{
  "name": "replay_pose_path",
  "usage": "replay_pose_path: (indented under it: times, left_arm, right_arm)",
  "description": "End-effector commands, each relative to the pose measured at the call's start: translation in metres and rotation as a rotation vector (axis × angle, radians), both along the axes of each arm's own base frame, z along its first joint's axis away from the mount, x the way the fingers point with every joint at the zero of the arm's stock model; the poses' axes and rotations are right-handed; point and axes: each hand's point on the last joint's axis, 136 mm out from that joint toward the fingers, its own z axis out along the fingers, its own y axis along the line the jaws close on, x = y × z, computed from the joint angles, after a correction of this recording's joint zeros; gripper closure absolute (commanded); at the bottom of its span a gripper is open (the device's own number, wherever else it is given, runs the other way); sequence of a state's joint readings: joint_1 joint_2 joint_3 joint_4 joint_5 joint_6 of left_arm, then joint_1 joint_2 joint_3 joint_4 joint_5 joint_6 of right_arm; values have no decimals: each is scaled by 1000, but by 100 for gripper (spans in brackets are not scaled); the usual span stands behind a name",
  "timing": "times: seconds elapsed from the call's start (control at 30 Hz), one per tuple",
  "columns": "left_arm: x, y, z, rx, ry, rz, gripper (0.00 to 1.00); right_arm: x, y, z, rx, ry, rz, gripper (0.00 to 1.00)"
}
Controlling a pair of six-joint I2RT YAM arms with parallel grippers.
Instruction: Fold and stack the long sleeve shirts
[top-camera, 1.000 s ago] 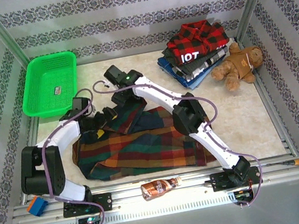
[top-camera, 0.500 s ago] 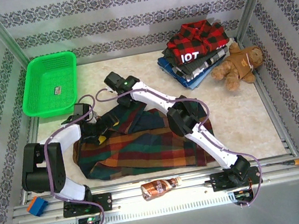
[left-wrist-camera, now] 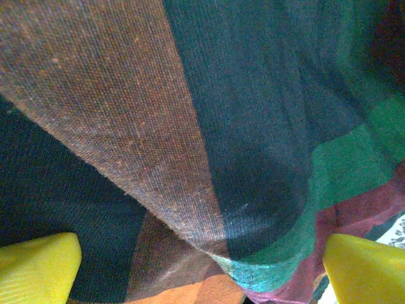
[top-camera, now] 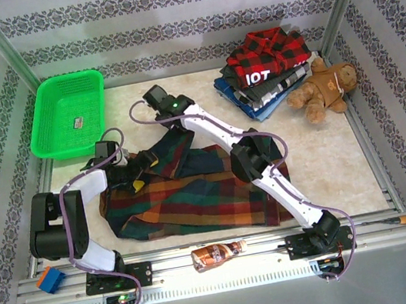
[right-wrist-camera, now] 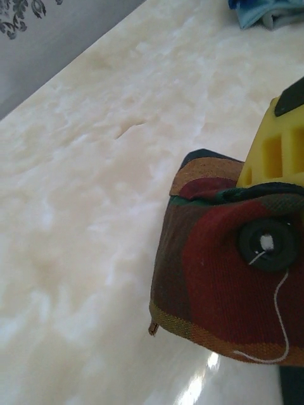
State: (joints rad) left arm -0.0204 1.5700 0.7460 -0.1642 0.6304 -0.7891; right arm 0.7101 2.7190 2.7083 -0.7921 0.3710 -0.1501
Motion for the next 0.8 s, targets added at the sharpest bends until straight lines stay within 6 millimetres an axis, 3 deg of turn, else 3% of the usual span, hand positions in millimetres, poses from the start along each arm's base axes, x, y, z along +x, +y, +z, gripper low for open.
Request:
replay_pose_path:
  times: [0.0, 0.17, 0.4, 0.53, 0.77]
  left_arm:
    - [-5, 12, -30, 11, 66, 76, 0]
    - [5, 23, -40, -8, 66, 165, 0]
    - [45, 43, -38, -68, -11, 335, 0]
    - [56, 56, -13, -105, -59, 427, 0]
    - [29, 93, 52, 40, -100, 556, 0]
  right_arm:
    - [-13, 26, 115, 356, -59, 0, 100]
    - [-40, 45, 177, 605, 13, 86, 100]
    - [-71, 60, 219, 813, 117, 134, 100]
    - [-95, 79, 228, 893, 198, 158, 100]
    - [-131, 105, 203, 917, 346, 88, 100]
